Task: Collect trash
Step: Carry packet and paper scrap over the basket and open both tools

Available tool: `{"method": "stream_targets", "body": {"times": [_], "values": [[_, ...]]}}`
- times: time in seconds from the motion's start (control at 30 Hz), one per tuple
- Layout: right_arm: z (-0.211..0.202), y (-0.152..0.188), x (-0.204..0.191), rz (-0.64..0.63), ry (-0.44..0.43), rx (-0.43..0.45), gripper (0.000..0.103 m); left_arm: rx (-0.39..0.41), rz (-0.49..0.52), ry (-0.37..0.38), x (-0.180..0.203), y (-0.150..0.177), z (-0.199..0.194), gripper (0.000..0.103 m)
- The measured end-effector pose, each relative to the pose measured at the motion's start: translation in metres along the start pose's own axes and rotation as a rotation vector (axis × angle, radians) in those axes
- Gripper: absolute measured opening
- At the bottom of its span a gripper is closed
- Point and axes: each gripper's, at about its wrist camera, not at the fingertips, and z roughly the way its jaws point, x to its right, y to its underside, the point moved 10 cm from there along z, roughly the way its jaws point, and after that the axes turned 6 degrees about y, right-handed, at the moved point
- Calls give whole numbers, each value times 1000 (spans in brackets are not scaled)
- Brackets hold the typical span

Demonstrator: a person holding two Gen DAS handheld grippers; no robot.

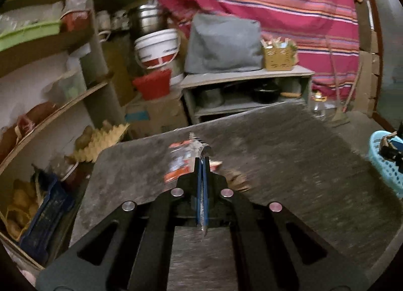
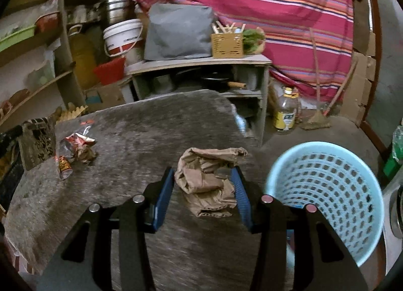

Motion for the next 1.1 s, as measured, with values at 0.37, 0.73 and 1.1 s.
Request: {"method": "stream_targets", "body": {"times": [0.37,0.73,1.1], "values": [[-29,5,123,52,128,-12,47,37,129,174,163,-25,-2,0],[-37,16,216,94,205,-56,47,62,213,389,327,-40,-12,0],[-30,30,254,141,232,-79,47,38,264,511,419,-36,-5,0]]}}
